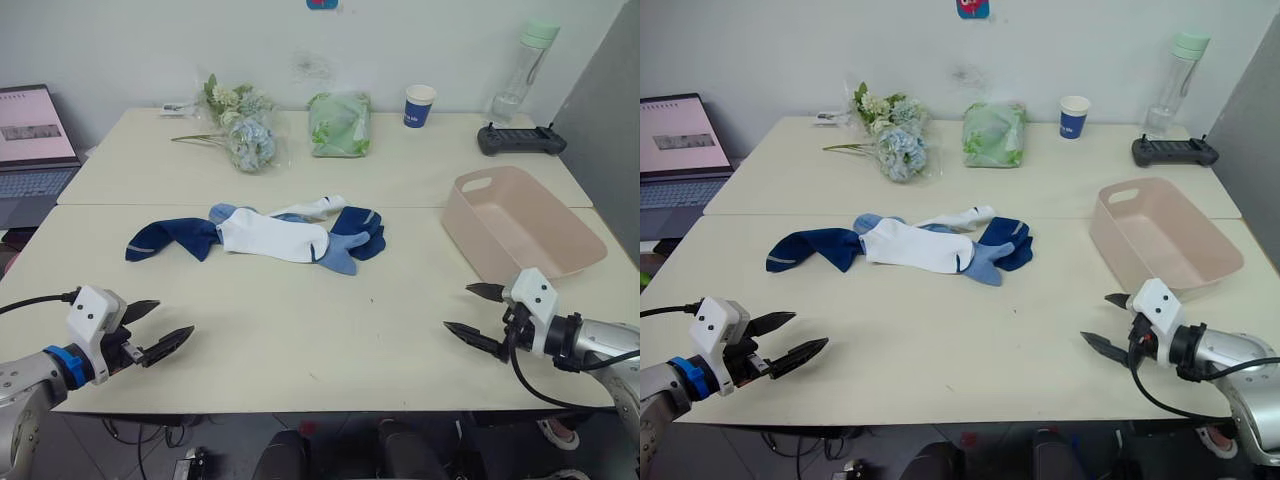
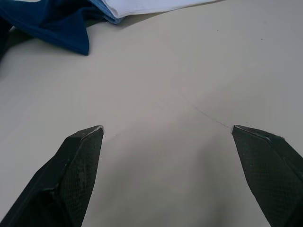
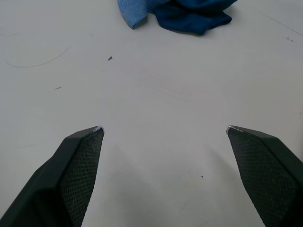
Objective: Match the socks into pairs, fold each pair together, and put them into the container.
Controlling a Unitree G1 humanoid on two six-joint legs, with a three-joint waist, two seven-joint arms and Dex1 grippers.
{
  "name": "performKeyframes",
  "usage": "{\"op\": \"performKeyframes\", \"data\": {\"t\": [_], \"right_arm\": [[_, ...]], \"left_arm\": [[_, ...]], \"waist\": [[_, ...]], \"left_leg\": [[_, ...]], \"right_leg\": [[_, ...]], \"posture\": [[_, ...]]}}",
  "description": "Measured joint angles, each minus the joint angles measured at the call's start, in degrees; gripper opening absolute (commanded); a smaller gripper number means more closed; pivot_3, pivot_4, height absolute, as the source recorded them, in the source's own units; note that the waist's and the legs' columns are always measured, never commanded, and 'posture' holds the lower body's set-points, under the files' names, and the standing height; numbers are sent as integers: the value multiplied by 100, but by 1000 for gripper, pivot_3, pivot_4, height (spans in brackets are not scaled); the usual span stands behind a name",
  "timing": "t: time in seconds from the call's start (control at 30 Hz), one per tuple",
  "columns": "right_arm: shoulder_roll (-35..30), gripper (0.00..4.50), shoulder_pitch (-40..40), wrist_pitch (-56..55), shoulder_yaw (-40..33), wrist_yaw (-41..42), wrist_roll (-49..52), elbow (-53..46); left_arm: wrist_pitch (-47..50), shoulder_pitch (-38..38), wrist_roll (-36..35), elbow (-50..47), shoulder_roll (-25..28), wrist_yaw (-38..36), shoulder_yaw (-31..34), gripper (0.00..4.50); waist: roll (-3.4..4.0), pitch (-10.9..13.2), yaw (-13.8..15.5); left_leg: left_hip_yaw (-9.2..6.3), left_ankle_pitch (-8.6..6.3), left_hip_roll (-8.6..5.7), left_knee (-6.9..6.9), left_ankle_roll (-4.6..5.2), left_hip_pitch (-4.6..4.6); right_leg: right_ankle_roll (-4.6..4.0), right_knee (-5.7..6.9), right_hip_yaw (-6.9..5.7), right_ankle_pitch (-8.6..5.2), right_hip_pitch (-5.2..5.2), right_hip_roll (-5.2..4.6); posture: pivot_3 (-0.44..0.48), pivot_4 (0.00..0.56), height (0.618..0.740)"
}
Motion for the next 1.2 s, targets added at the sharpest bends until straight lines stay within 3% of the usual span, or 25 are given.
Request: {"op": "performKeyframes", "data": {"t": [0.5, 0.87, 1.2], "right_arm": [[138, 4463, -136, -80, 243, -136, -18, -239], [424, 4463, -1051, 608, 502, -562, 475, -1086], [601, 4463, -1702, 1116, 729, -1022, 606, -1263]], "left_arm": [[282, -536, -87, 60, -188, 226, -154, 4500], [1030, -1661, -399, 451, -911, 1408, -100, 4500], [668, -1480, -155, 456, -861, 1199, -359, 4500]], "waist": [[0, 0, -5], [-3, -1, 1], [-3, -1, 2]], "left_leg": [[0, 0, 0, 0, 0, 1], [-6, 0, -1, 5, -1, -4], [-8, 1, -2, 5, -1, -8]], "right_leg": [[0, 2, 1, 0, 0, 0], [1, 2, -3, 1, -3, 0], [1, 1, -5, 1, -5, -1]], "posture": [[0, 150, 740], [0, 150, 740], [0, 150, 740]]}}
